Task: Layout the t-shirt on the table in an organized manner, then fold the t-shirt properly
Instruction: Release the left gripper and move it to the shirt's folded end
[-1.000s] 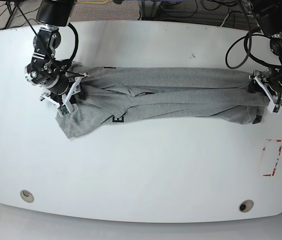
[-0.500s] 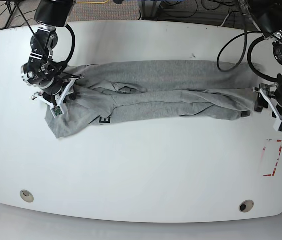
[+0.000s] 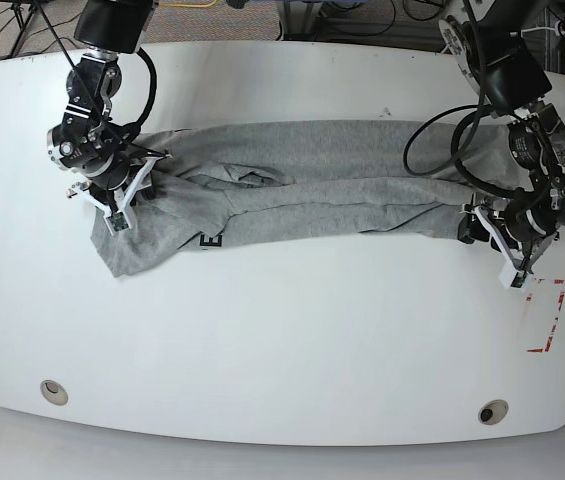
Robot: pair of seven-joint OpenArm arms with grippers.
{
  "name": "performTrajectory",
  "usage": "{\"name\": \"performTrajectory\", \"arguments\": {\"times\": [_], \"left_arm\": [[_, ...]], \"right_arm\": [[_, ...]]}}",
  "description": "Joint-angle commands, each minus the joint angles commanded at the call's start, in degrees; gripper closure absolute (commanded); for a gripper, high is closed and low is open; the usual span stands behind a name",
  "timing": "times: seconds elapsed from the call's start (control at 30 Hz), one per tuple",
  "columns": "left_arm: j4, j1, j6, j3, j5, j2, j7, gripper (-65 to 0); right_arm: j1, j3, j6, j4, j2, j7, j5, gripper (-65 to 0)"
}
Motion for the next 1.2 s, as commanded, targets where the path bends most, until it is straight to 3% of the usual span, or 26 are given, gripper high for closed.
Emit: {"name": "performTrajectory", "arguments": {"times": [0.3,0.47,1.03,1.2], "left_arm": [[-7.4,0.5,0.0,1.8,0.0,-0.4,-5.6,-36.7],[-12.1,1.0,0.0,1.8,0.0,-3.3,-7.9,-36.7],[-12.8,4.9,0.0,-2.8,-0.4,-14.5,-8.4,-36.7],[-12.4,4.7,0.0,-2.9,-0.5,-15.3,-7.9,-36.7]], "right_arm": [[0.0,0.0,0.0,0.0,-0.2,0.0,0.0,-19.7],[0.0,0.0,0.0,0.0,-0.2,0.1,0.0,-19.7],[0.0,0.2,0.0,0.0,-0.2,0.1,0.0,-19.7],[0.0,0.1,0.0,0.0,-0.2,0.1,0.0,-19.7]]}}
